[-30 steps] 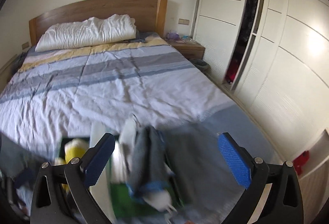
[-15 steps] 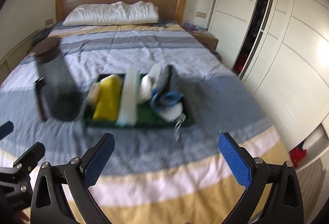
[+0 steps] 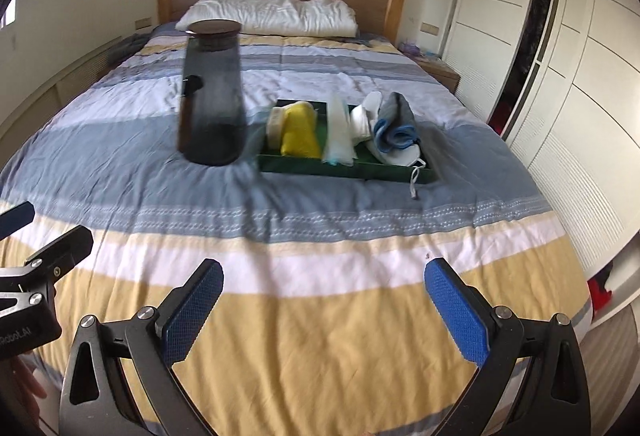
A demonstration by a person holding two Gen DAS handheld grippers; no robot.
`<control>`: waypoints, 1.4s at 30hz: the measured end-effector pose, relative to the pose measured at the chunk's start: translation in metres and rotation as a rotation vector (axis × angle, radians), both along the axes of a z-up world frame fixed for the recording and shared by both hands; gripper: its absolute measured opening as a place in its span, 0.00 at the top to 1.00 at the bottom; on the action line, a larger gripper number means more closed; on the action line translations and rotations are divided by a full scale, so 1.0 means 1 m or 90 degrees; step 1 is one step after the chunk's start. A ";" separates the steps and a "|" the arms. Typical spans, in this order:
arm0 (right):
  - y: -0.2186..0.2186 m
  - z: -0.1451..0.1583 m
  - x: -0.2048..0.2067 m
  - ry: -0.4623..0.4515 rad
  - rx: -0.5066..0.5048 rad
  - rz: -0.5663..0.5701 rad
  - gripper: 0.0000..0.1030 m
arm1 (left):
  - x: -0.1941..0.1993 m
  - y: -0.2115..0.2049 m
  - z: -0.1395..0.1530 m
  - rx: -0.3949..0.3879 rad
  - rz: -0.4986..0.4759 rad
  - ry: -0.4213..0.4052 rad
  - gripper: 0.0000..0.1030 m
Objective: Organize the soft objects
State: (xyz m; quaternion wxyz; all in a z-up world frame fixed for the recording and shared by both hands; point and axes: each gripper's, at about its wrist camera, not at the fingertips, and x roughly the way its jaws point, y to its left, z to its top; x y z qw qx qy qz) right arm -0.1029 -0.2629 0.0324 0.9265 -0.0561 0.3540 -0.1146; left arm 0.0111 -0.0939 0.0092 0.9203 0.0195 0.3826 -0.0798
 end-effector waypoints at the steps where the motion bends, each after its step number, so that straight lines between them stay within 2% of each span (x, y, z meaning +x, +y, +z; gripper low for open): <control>1: 0.005 0.001 -0.007 -0.004 -0.002 0.002 0.00 | -0.004 0.003 0.000 -0.004 -0.001 0.000 0.04; 13: 0.041 -0.001 -0.044 -0.029 -0.014 0.021 0.00 | -0.035 0.028 0.000 -0.043 0.009 -0.009 0.04; 21: 0.053 -0.004 -0.038 -0.024 -0.017 0.032 0.00 | -0.036 0.038 -0.005 -0.044 0.026 0.004 0.04; 30: 0.051 -0.005 -0.034 -0.028 -0.002 0.033 0.00 | -0.034 0.035 -0.004 -0.047 0.015 0.015 0.04; 42: 0.047 -0.004 -0.033 -0.038 0.000 0.017 0.00 | -0.043 0.026 0.008 -0.030 0.006 -0.013 0.04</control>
